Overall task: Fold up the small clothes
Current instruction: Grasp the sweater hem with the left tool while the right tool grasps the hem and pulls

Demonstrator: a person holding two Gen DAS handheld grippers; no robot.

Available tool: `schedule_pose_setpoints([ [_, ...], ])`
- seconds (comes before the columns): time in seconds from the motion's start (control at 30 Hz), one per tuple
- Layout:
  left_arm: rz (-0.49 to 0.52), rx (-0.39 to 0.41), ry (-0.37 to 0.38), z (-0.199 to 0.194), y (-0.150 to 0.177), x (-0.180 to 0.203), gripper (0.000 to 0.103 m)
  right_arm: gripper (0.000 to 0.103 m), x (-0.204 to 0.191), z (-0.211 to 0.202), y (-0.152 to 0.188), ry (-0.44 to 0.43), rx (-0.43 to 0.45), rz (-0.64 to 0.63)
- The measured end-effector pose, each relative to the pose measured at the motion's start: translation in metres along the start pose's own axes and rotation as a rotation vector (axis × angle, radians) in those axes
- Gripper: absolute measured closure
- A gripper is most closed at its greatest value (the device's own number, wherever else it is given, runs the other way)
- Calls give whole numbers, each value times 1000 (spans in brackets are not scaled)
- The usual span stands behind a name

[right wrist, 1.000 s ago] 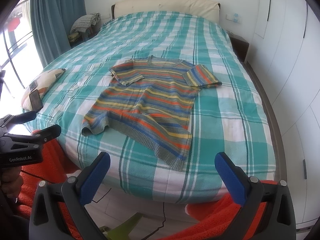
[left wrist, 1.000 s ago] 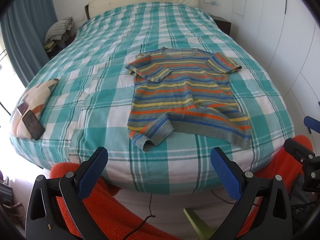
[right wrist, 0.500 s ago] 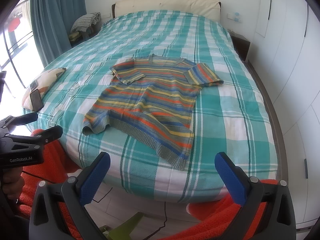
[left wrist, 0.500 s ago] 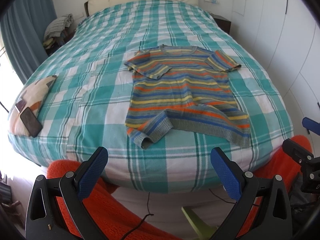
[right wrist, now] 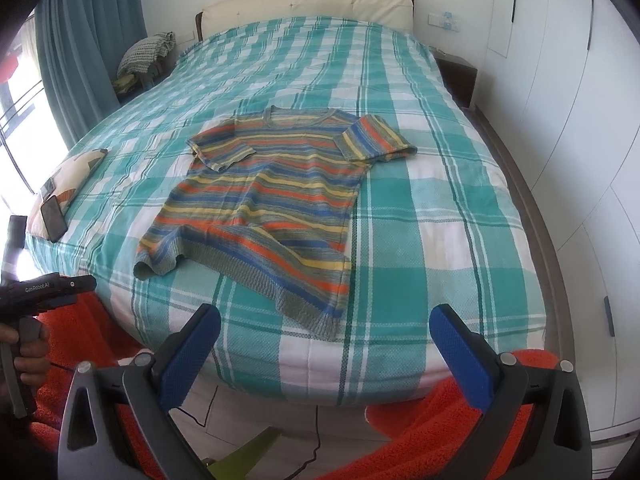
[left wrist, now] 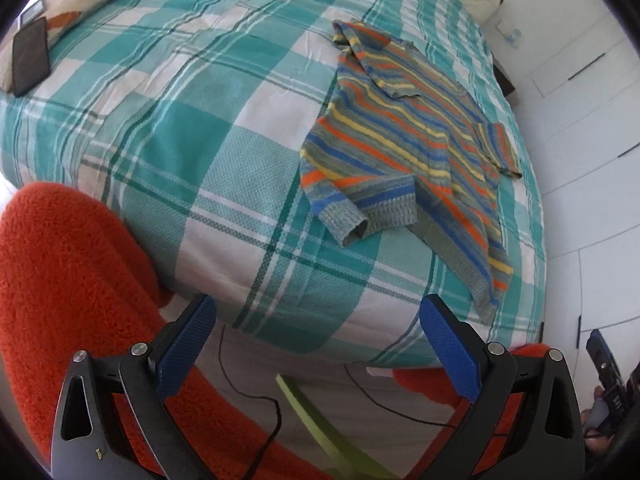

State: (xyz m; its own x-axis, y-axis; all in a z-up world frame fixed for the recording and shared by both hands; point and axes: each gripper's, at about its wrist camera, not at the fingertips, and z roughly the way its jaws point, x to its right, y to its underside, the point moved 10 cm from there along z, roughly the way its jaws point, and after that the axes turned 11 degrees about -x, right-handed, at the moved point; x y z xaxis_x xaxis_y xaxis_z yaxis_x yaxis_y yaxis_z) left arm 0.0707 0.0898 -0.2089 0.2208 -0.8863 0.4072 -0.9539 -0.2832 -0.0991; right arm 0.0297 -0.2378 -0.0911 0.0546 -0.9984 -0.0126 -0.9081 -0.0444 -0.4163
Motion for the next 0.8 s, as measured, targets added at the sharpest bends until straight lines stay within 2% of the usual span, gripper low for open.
schedule_pose_setpoints([
  [0.1,-3,-27,61,28,-17,13,2,0,4,14,-1,-33,-27,11],
  [0.2,-46,-41,102,52,-39,18,4,0,8,26,1,-135,-64,21],
  [0.23,-60,-46,106,59,-46,18,12,0,11,33,2,-164,-86,29],
  [0.27,-71,-61,102,68,-53,17,34,0,16,43,5,-178,-124,41],
  [0.3,-70,-84,109,75,-56,20,50,0,21,54,8,-191,-161,51],
  [0.33,-58,-108,109,83,-58,24,87,0,26,64,10,-207,-184,56],
  [0.37,-48,-125,91,88,-58,25,99,0,31,75,12,-222,-212,62],
  [0.43,-38,-116,73,85,-57,22,101,1,37,95,14,-275,-250,76],
  [0.5,2,-101,75,73,-57,18,101,8,42,114,15,-363,-280,127],
  [0.57,35,-84,57,59,-60,8,101,36,47,136,17,-453,-320,226],
  [0.63,51,-73,45,50,-64,-3,101,44,53,157,19,-498,-351,320],
  [0.67,55,-72,46,47,-66,-8,102,44,52,165,19,-513,-355,338],
  [0.73,70,-85,61,46,-67,-10,102,44,43,177,18,-545,-363,321],
  [0.77,83,-93,61,47,-67,-10,102,48,36,181,19,-549,-369,298],
  [0.8,96,-103,54,49,-67,-11,102,57,29,183,18,-554,-377,263],
])
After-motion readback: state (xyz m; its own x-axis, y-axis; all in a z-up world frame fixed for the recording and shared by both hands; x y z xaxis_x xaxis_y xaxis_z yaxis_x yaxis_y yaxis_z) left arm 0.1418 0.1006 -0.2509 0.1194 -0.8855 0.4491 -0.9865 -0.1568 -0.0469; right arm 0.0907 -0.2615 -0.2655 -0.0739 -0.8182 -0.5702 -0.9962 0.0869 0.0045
